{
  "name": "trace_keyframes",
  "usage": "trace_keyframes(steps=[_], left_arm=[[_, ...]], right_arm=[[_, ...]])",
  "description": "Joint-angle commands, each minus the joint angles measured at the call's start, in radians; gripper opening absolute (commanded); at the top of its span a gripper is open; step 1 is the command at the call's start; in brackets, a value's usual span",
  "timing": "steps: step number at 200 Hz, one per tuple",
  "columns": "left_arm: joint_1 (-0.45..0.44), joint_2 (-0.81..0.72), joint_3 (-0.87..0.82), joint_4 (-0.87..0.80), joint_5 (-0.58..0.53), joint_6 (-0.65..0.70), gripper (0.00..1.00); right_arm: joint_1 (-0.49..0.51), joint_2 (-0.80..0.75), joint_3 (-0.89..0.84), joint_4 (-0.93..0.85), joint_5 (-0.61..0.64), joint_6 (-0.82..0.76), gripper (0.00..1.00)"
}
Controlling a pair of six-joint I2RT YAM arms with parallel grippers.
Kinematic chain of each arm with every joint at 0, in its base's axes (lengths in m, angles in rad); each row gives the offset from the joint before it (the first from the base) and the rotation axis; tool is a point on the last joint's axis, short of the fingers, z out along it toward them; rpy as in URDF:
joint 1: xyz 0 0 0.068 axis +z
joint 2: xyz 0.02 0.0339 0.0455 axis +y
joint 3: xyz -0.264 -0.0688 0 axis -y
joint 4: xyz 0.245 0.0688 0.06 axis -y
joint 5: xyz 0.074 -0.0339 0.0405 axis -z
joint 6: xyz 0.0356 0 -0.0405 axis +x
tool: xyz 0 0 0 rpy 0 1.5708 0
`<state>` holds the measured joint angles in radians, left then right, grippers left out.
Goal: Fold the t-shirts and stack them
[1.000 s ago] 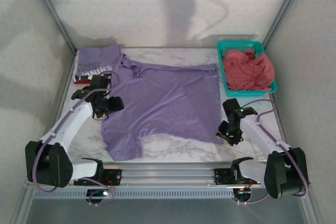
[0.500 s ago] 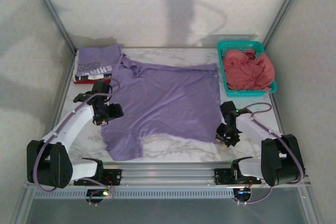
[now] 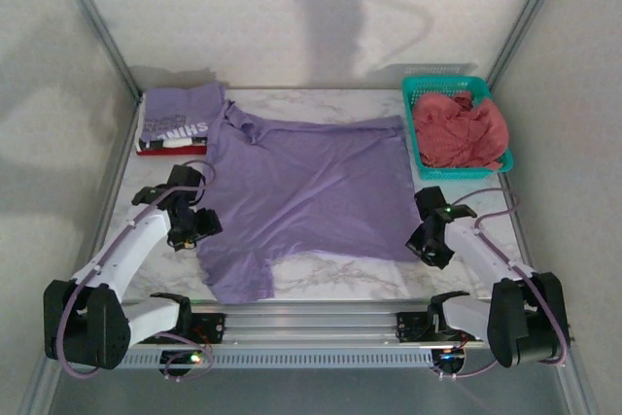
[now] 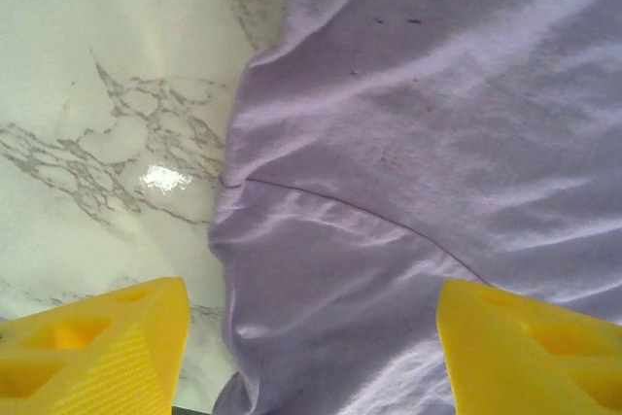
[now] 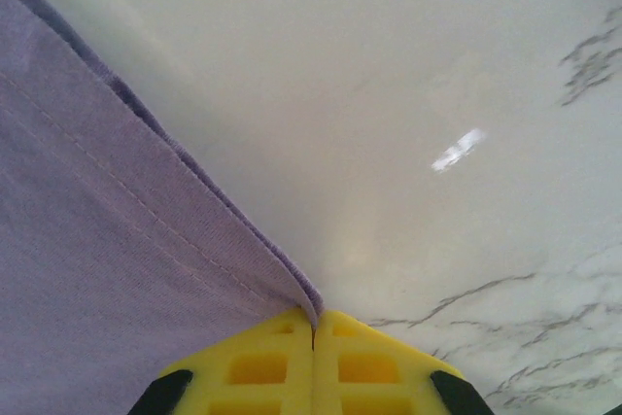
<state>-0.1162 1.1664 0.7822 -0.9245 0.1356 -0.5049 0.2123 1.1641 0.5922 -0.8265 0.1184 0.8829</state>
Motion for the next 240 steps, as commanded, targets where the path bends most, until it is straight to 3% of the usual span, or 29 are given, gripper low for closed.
trace_keyframes(steps=[1, 21, 33, 51, 73, 93, 104, 133, 158, 202, 240], left_arm=[[-0.003, 0.007, -0.046, -0.005, -0.013, -0.052, 0.56], [-0.005, 0.03, -0.108, 0.062, 0.057, -0.076, 0.45], [-0.012, 0.032, -0.128, 0.068, 0.054, -0.095, 0.45], [-0.016, 0.032, -0.131, 0.044, -0.041, -0.12, 0.45], [-0.02, 0.042, -0.138, 0.082, -0.045, -0.162, 0.43], [-0.022, 0.062, -0.179, 0.14, 0.017, -0.182, 0.4], [-0.042, 0.071, -0.17, 0.113, -0.028, -0.193, 0.39], [-0.086, 0.066, -0.162, 0.072, -0.089, -0.22, 0.4], [-0.095, 0.055, -0.184, 0.094, -0.052, -0.244, 0.4], [-0.121, 0.031, -0.097, -0.023, -0.141, -0.252, 0.57], [-0.108, 0.042, -0.14, -0.012, -0.092, -0.242, 0.54]], right_arm=[[-0.014, 0.003, -0.002, -0.016, 0.041, -0.004, 0.0], [-0.015, 0.012, 0.007, -0.01, 0.019, -0.013, 0.0], [-0.016, 0.008, 0.014, -0.012, 0.014, -0.018, 0.0], [-0.015, 0.003, 0.024, -0.017, 0.015, -0.031, 0.0], [-0.015, 0.001, 0.035, -0.027, 0.028, -0.048, 0.0], [-0.015, -0.006, 0.039, -0.031, 0.03, -0.052, 0.0], [-0.017, -0.01, 0.039, -0.029, 0.029, -0.051, 0.0], [-0.018, -0.011, 0.048, -0.027, 0.023, -0.054, 0.0], [-0.02, -0.011, 0.05, -0.026, 0.019, -0.061, 0.0], [-0.024, -0.015, 0.058, -0.031, 0.01, -0.082, 0.0], [-0.025, -0.023, 0.057, -0.032, 0.002, -0.088, 0.0]])
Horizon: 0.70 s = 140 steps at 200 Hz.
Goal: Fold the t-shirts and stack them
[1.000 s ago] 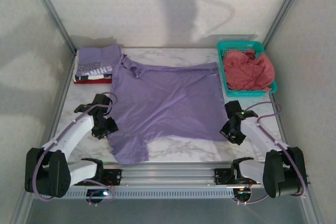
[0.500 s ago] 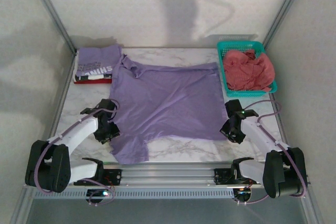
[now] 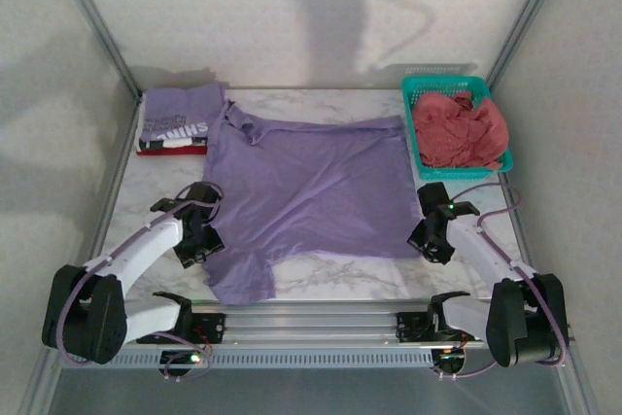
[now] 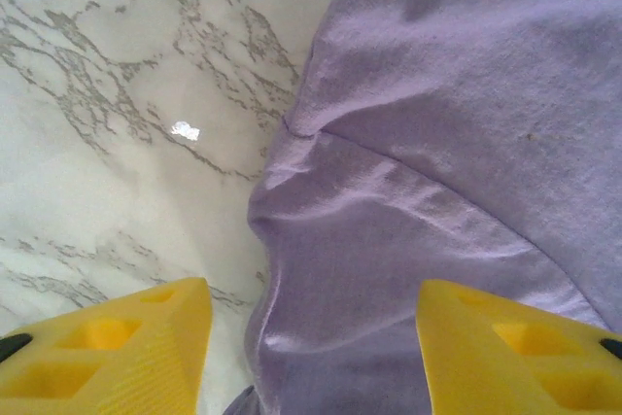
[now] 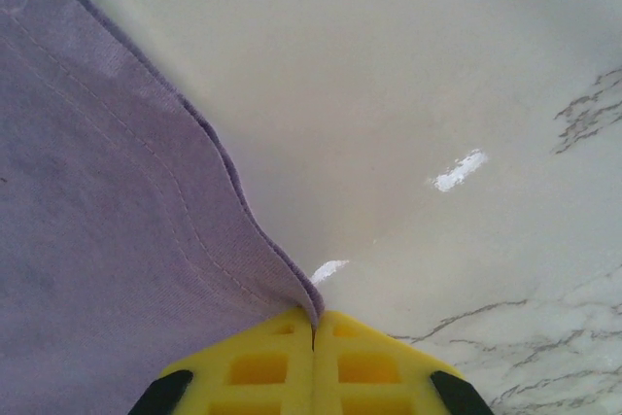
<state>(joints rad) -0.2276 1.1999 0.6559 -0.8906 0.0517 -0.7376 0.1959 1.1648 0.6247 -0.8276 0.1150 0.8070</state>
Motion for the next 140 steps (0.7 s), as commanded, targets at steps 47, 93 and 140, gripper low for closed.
trace_keyframes(steps=[47, 93, 140], left_arm=[[0.001, 0.003, -0.06, 0.078, 0.139, -0.009, 0.43], [-0.039, 0.051, -0.075, 0.045, 0.082, -0.016, 0.38], [-0.107, 0.108, -0.098, 0.085, 0.055, -0.046, 0.23]], right_arm=[[-0.013, -0.039, 0.023, -0.037, 0.002, -0.019, 0.0], [-0.015, -0.052, 0.025, -0.049, 0.0, -0.019, 0.0], [-0.015, -0.058, 0.032, -0.06, -0.001, -0.018, 0.0]])
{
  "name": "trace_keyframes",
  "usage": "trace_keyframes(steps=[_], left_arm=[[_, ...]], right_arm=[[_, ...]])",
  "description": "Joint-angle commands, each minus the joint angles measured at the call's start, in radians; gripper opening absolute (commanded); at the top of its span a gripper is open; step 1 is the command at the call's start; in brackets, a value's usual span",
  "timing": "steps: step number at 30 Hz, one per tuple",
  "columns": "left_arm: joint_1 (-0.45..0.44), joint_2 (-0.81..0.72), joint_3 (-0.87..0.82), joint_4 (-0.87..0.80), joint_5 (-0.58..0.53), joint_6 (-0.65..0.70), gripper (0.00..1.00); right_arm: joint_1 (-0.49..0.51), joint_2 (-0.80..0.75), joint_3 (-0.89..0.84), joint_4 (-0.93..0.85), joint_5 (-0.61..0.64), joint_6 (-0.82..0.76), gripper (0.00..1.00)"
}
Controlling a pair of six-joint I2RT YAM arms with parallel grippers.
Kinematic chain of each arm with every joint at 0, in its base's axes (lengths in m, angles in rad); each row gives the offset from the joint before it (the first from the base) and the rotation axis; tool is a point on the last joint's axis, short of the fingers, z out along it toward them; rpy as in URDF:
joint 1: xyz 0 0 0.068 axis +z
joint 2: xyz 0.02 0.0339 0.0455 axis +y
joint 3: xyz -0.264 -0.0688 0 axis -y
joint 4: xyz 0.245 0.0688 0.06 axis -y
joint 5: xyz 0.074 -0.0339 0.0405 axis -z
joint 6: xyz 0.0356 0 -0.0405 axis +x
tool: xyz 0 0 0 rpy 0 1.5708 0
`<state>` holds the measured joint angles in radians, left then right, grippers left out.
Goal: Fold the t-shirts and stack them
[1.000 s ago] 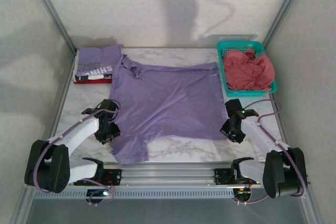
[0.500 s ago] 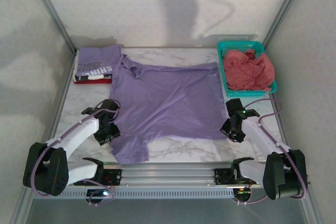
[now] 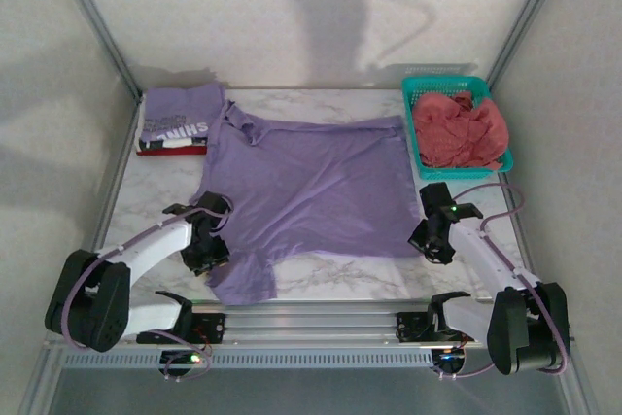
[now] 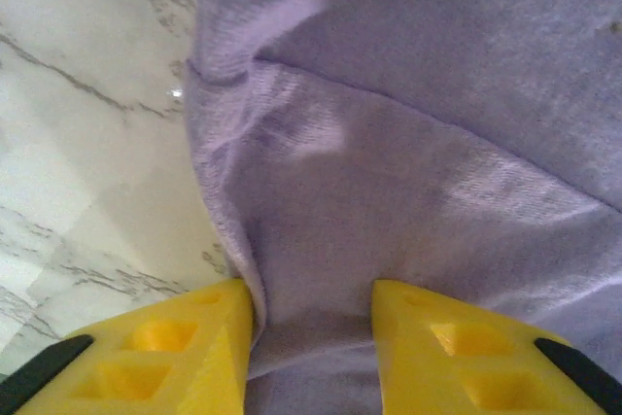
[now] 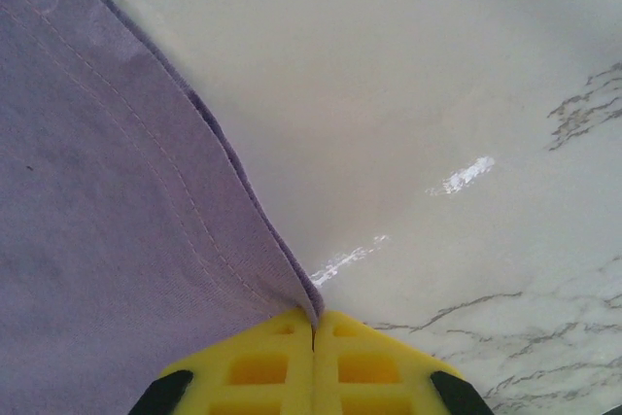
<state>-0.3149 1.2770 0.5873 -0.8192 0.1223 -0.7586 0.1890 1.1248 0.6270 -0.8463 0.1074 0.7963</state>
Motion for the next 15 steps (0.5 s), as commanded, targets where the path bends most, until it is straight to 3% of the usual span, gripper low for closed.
trace_keyframes(steps=[1, 5, 15], left_arm=[[-0.019, 0.031, -0.029, 0.015, -0.017, -0.025, 0.22], [-0.024, -0.005, 0.0, -0.018, -0.067, -0.034, 0.0], [-0.017, -0.164, 0.018, -0.069, -0.103, -0.071, 0.0]], right_arm=[[-0.008, -0.018, 0.03, -0.042, 0.008, -0.007, 0.0], [-0.008, -0.03, 0.037, -0.064, 0.018, -0.014, 0.0], [-0.008, -0.101, 0.057, -0.127, 0.054, 0.013, 0.0]])
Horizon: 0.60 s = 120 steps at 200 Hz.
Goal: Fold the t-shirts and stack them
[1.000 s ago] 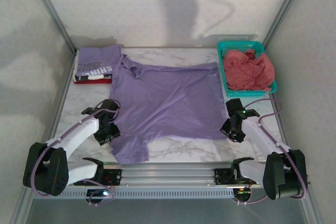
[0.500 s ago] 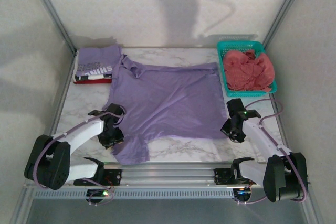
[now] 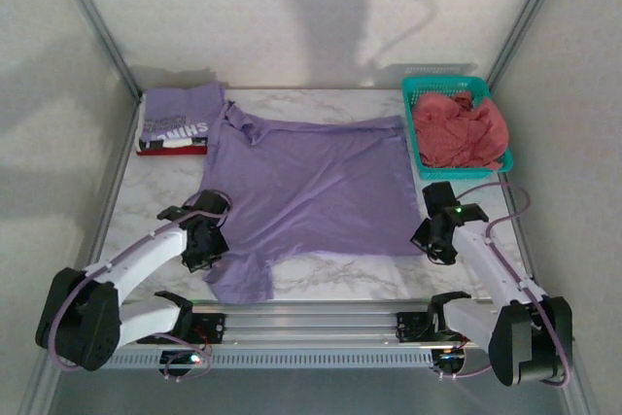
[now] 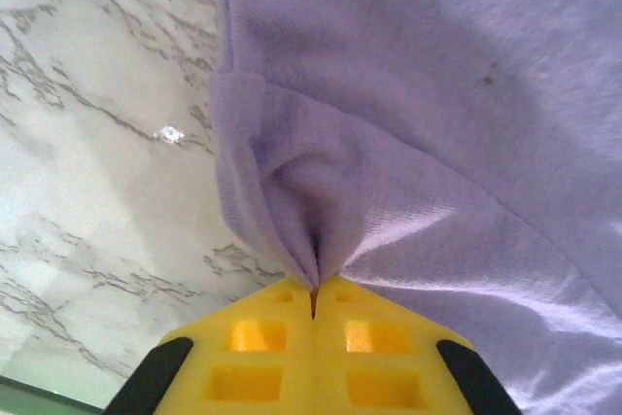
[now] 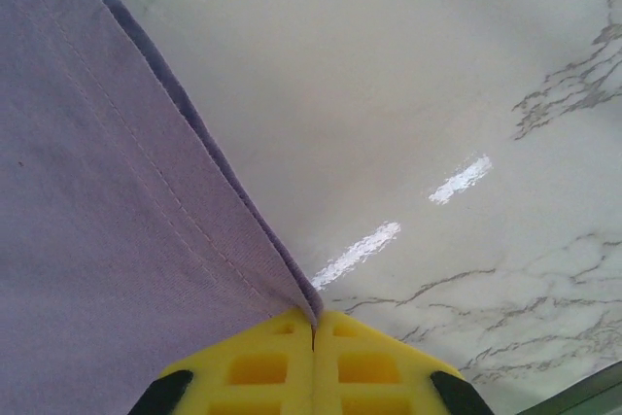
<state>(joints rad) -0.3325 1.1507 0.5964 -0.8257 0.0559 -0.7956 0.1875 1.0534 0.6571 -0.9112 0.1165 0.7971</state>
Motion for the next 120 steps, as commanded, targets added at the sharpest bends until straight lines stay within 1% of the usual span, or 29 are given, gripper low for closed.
trace_keyframes(steps=[1, 37, 58, 75, 100, 120], left_arm=[[0.001, -0.044, 0.004, -0.073, -0.03, -0.034, 0.0], [0.001, -0.08, 0.024, -0.107, 0.024, -0.044, 0.0], [0.013, -0.075, 0.072, -0.104, 0.029, -0.035, 0.0], [0.037, -0.029, 0.114, -0.08, 0.049, -0.003, 0.0], [0.064, 0.075, 0.2, -0.057, 0.042, 0.059, 0.0], [0.088, 0.159, 0.273, -0.051, 0.046, 0.112, 0.0]], right_arm=[[-0.007, -0.033, 0.026, -0.066, 0.042, 0.019, 0.0], [-0.006, -0.03, 0.032, -0.07, 0.0, 0.021, 0.0], [-0.006, -0.011, 0.065, -0.071, 0.018, 0.003, 0.0], [-0.007, 0.025, 0.102, -0.063, 0.033, -0.013, 0.0], [-0.008, 0.065, 0.162, -0.063, 0.084, -0.019, 0.0], [-0.009, 0.091, 0.191, -0.021, 0.097, -0.03, 0.0]])
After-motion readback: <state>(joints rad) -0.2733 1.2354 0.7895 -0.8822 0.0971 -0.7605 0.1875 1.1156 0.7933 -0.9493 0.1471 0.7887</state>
